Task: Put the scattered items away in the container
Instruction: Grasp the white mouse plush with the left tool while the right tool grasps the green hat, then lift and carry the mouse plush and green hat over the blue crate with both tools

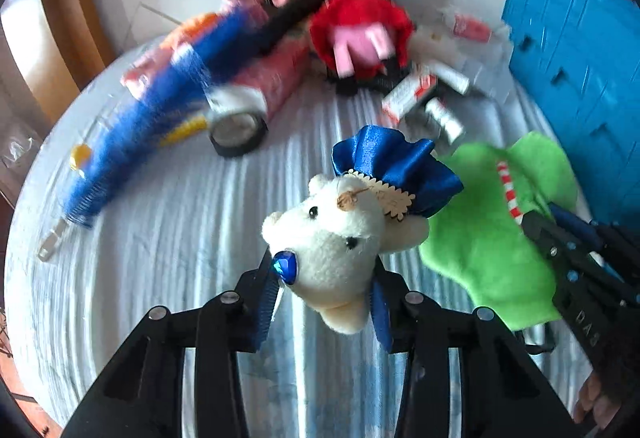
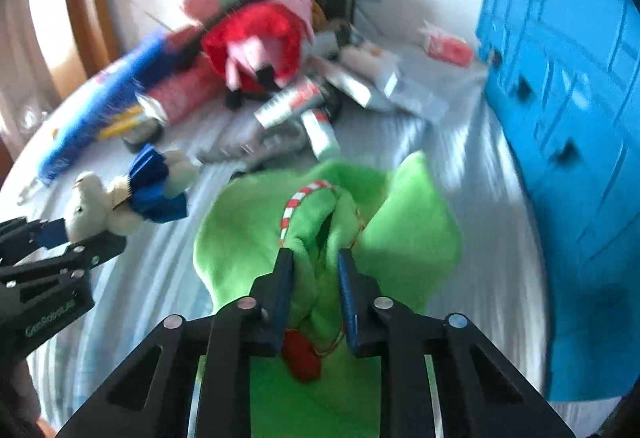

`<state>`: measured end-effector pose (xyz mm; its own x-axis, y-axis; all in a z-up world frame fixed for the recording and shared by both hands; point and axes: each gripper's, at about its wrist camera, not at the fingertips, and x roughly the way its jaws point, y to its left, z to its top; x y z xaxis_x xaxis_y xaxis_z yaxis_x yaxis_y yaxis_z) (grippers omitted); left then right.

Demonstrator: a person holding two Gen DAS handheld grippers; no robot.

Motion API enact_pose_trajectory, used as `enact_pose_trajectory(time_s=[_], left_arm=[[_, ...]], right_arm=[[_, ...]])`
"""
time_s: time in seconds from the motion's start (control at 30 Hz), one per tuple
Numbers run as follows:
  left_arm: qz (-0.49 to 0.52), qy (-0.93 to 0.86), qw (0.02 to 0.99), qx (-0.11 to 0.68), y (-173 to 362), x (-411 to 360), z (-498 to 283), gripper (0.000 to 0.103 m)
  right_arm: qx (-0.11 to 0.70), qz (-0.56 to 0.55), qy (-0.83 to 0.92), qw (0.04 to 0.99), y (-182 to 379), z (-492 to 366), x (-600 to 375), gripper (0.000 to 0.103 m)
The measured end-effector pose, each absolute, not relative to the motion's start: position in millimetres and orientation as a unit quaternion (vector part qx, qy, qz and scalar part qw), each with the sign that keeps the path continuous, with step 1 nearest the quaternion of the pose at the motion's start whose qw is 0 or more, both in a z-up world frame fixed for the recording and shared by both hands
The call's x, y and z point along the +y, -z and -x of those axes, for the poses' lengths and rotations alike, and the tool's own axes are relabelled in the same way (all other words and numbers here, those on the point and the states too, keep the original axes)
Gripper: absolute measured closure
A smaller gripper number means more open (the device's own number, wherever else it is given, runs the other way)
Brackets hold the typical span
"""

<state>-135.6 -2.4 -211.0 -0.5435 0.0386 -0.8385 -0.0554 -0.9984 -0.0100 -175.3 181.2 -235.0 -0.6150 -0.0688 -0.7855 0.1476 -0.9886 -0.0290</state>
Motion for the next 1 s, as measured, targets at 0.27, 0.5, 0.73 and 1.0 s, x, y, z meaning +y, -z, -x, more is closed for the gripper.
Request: enact_pose_trajectory(time_s=[0.27,0.5,0.73,1.0], left_arm=[[0.434,-0.900,0.020,-0.001,155,-24,139,0.063],[0.408,-0.913,0.019,-0.011,125,-48,139,0.063],[0.471,-0.882,0.015,-0.011,186,-61,149,0.063],[0.520,-0.854,0.004,0.002,265,-60,167,0.063]], right_arm=[[0.055,-0.387,0.916,0.086,175,172,156,0.088],[0.062,-0.359,0.926,0.096,127,169,134,0.103],[0.012,-0.432,0.899,0.067,176,172,151,0.027],[-0.013,-0.504,0.862,0.056,271,195,142,0.014]])
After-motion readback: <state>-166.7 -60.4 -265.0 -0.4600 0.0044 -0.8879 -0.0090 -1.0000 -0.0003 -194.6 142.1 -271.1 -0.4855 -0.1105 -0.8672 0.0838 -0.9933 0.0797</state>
